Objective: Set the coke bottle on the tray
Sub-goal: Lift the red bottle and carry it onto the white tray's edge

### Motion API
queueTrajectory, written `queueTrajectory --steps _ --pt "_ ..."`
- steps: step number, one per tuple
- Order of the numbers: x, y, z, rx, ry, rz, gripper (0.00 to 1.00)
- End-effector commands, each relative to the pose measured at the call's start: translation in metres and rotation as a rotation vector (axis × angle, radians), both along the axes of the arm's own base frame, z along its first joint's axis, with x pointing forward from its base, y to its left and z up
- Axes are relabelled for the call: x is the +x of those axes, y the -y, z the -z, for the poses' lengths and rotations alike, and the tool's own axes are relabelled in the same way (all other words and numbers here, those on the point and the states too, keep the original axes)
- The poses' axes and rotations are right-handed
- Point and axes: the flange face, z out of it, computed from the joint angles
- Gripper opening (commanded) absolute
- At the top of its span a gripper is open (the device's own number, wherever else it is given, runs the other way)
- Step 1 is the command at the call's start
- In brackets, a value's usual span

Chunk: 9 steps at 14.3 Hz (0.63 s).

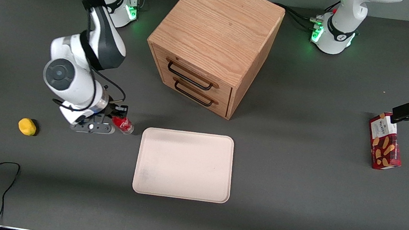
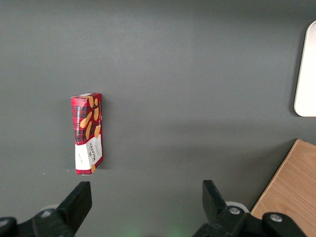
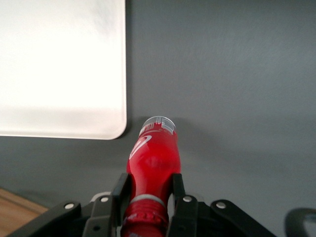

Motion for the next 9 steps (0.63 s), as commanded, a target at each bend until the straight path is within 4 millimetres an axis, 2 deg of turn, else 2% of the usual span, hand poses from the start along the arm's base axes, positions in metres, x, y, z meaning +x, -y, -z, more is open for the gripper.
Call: queueTrajectory --steps 1,6,7,9 --pt "0.039 -0.006 -0.058 0.008 0.000 -0.012 0.00" --pt "0.070 -0.013 -0.135 0.037 0.039 -0.008 0.00" --pt "0.075 -0.023 -0.149 0.049 0.051 -0.027 0.00" --pt "0.092 -0.029 -0.147 0.072 0.050 -0.031 0.00"
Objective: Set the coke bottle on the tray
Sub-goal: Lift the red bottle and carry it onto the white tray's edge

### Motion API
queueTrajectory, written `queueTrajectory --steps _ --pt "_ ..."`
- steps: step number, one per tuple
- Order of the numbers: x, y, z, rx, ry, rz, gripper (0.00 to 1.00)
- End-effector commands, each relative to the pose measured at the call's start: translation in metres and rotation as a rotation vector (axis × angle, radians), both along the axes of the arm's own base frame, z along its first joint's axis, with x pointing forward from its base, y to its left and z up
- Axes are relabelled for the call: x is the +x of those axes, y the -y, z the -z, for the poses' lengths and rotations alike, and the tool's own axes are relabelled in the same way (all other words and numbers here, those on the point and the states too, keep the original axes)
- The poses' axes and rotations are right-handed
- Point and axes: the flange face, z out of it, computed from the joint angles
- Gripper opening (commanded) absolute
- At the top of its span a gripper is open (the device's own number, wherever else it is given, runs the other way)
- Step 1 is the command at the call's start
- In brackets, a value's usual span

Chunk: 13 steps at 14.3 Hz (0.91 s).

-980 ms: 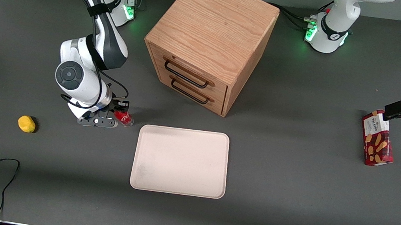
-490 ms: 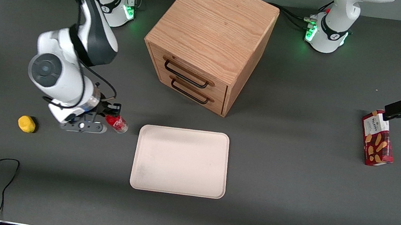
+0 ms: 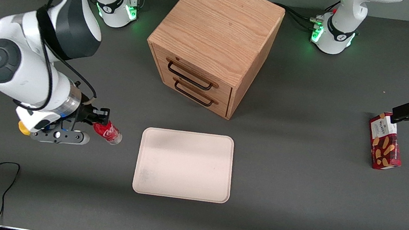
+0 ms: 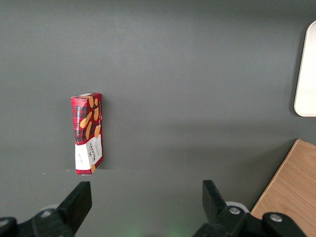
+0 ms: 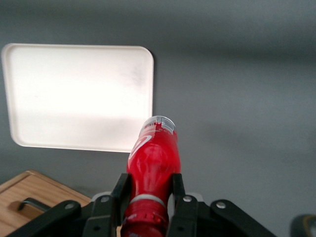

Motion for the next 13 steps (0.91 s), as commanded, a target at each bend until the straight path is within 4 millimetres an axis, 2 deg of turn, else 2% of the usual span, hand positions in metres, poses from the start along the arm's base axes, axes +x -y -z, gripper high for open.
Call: queueTrajectory --steps 1,3,5,8,13 --pt "0.029 -0.013 0.000 0.041 0.016 -0.024 0.00" --pt "0.038 -0.016 0.010 0.057 0.051 -0.020 0.00" --pt "0.051 -0.021 0.031 0.074 0.086 -0.016 0.00" --pt "0.068 -0.030 0.073 0.088 0.112 -0.013 0.00" --pt "0.082 -0.050 0.149 0.082 0.126 -0.030 0.00"
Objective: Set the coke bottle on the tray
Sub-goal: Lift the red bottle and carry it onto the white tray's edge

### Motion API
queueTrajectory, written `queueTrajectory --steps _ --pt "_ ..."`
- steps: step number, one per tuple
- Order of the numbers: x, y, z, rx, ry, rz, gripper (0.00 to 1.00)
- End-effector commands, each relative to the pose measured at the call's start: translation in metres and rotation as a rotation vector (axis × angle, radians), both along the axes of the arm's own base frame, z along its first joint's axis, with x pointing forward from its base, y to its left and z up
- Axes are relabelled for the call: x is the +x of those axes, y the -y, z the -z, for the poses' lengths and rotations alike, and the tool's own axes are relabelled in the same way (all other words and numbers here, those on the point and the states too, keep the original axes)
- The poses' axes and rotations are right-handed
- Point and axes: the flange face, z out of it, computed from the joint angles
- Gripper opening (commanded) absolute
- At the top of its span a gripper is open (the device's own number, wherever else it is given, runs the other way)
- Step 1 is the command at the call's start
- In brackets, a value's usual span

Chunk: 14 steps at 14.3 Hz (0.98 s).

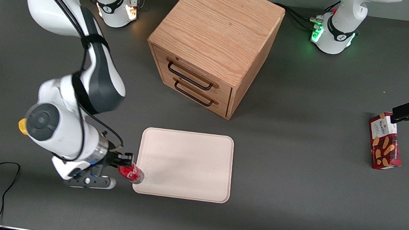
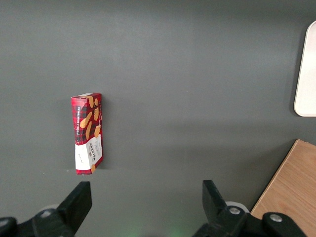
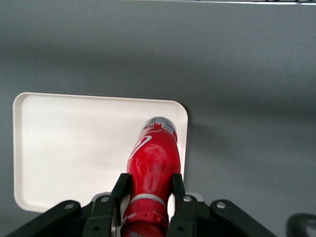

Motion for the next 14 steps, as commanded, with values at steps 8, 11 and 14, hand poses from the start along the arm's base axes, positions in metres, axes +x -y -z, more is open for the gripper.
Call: queueTrajectory --steps 8,11,14 --pt "0.005 -0.021 0.057 -0.023 0.016 -0.034 0.14" --pt "0.003 -0.022 0.069 -0.018 0.011 -0.028 0.50" --pt "0.004 -0.021 0.066 -0.016 0.014 -0.013 1.00"
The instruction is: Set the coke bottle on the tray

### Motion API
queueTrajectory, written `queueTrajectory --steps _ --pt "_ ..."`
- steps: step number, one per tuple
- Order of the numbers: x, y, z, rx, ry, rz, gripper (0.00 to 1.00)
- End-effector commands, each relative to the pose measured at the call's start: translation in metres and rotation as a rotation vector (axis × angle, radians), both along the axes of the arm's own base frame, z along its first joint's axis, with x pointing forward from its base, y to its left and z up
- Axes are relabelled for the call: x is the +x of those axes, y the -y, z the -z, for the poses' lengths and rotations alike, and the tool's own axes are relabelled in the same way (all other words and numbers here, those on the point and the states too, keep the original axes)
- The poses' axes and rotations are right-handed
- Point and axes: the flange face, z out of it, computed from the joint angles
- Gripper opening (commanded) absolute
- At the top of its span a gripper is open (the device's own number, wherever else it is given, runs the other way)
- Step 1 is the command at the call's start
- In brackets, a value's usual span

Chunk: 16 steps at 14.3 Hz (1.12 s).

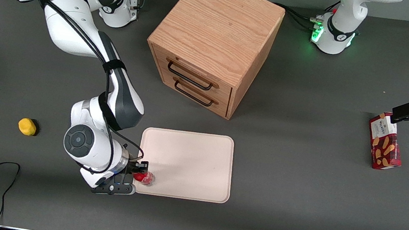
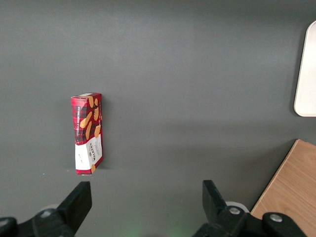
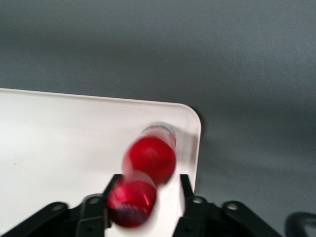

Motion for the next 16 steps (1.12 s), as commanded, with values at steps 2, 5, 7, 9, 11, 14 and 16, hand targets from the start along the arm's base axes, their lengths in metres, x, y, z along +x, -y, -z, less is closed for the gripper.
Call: queueTrajectory --steps 2,5,7,9,11,14,16 --pt "0.000 -0.002 -0.009 0.002 0.017 0.012 1.00" --pt "0.001 0.001 -0.015 0.004 0.024 0.019 1.00" --pt "-0.001 0.004 -0.044 0.010 0.043 0.022 1.00" --pt "-0.019 0.016 -0.079 -0.019 0.013 0.015 1.00" --pt "-0.051 0.042 -0.110 -0.053 -0.011 0.024 1.00" --pt "-0.108 0.107 -0.152 -0.040 -0.028 0.128 1.00" --pt "-0.145 0.141 -0.169 -0.059 -0.038 0.147 1.00"
